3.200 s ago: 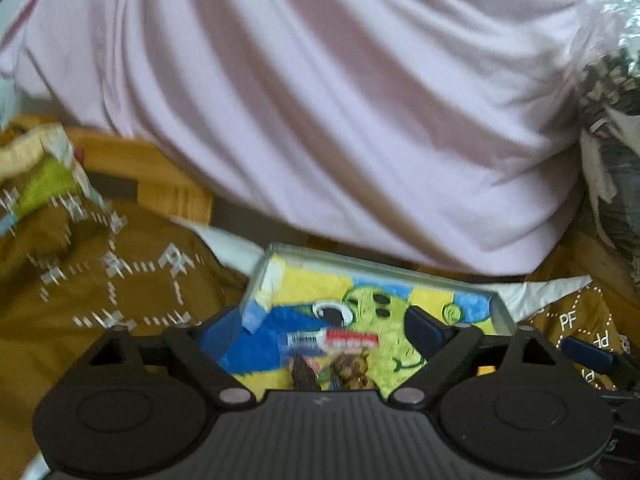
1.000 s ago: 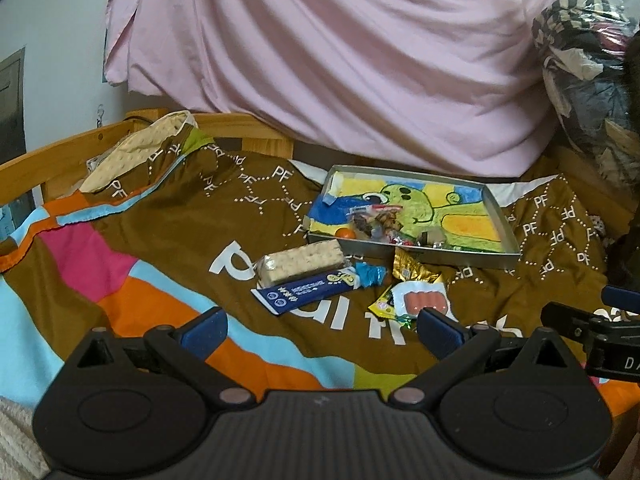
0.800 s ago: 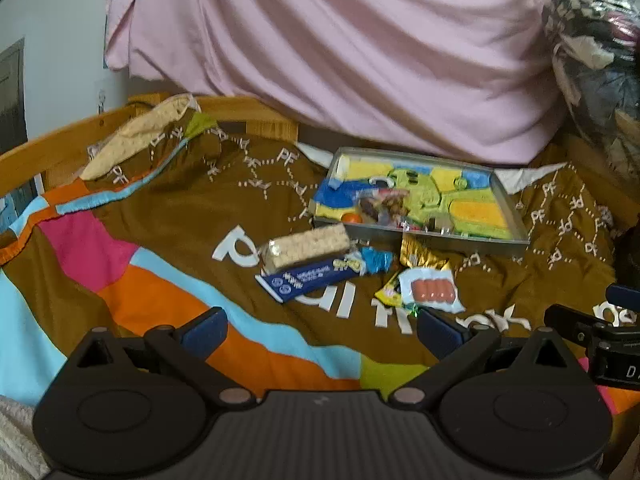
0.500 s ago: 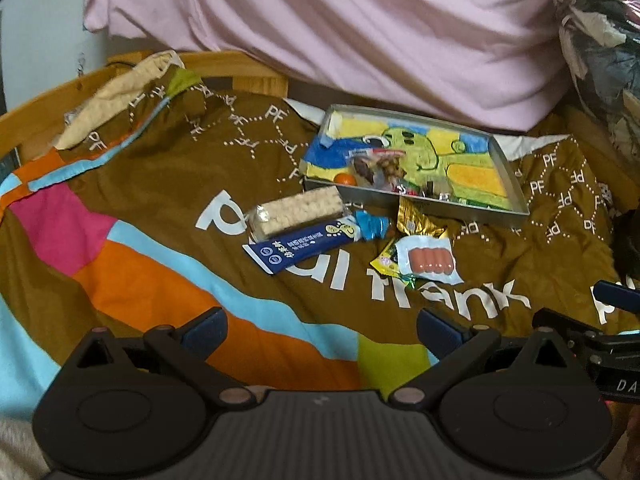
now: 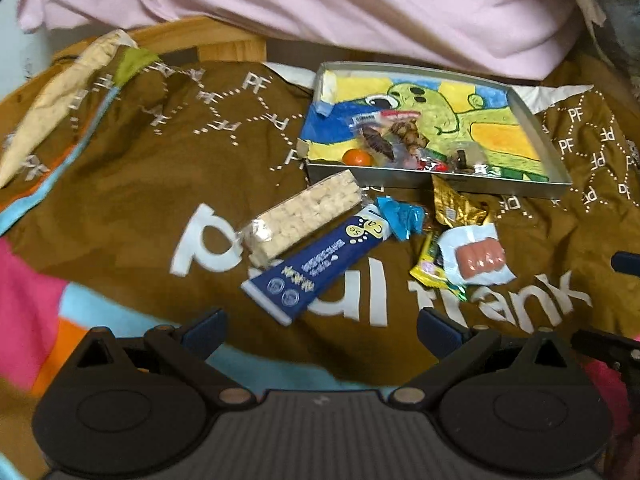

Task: Organize snacks
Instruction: 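Move both tools back over the snack pile beside the tray, then lower the left tool to the blue milk-powder stick while the right tool nears the sausage pack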

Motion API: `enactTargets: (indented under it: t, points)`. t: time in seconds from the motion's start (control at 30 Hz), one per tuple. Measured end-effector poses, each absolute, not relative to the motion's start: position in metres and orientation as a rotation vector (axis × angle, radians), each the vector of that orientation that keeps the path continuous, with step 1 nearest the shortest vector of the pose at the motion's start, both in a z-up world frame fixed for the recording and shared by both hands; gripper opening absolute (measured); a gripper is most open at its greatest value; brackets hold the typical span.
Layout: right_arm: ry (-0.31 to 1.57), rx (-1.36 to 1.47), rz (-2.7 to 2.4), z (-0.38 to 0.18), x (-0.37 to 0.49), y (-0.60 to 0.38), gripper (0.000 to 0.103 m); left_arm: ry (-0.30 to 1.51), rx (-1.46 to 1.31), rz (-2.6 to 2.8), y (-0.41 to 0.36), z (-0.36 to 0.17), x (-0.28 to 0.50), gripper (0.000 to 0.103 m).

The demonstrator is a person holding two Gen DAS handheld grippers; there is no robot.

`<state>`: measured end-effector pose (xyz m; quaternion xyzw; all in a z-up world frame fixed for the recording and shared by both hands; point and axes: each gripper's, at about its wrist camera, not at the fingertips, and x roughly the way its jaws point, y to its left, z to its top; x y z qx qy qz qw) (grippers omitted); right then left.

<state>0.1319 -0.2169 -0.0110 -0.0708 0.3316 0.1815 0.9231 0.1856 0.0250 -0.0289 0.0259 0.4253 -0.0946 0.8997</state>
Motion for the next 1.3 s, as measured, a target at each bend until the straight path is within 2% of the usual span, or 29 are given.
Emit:
enactTargets:
  t: [0.2,0.53,0.73,0.9,0.97,1.13,1.3]
  points:
    - [0.698,-0.143,0.452,-0.028,0.172,-0.223,0.102,0.936,0.107,-0.259,0.017,-0.052,0.222,0.103]
    - [0.807,0.039,0.481,-0.063,0.228,-0.232,0.102,0.894,0.304,-0.285,0.005,-0.067,0.248,0.103]
    - [0.852,0.116,0.515,-0.077,0.239,-0.228,0.102,0.909,0.279,-0.32,0.009,-0.067,0.252,0.102]
    - [0.901,0.176,0.613,-0.068,0.234,-0.228,0.1,0.955,0.226,-0.384,0.01,-0.062,0.248,0.101]
    - [0.923,0.189,0.664,-0.061,0.231,-0.228,0.1,1.005,0.166,-0.435,0.013,-0.061,0.248,0.097]
    - [0.873,0.067,0.641,-0.047,0.221,-0.227,0.1,1.013,0.156,-0.446,0.013,-0.059,0.245,0.097]
    - [0.849,0.025,0.63,-0.061,0.232,-0.226,0.1,0.979,0.189,-0.436,0.01,-0.06,0.25,0.097]
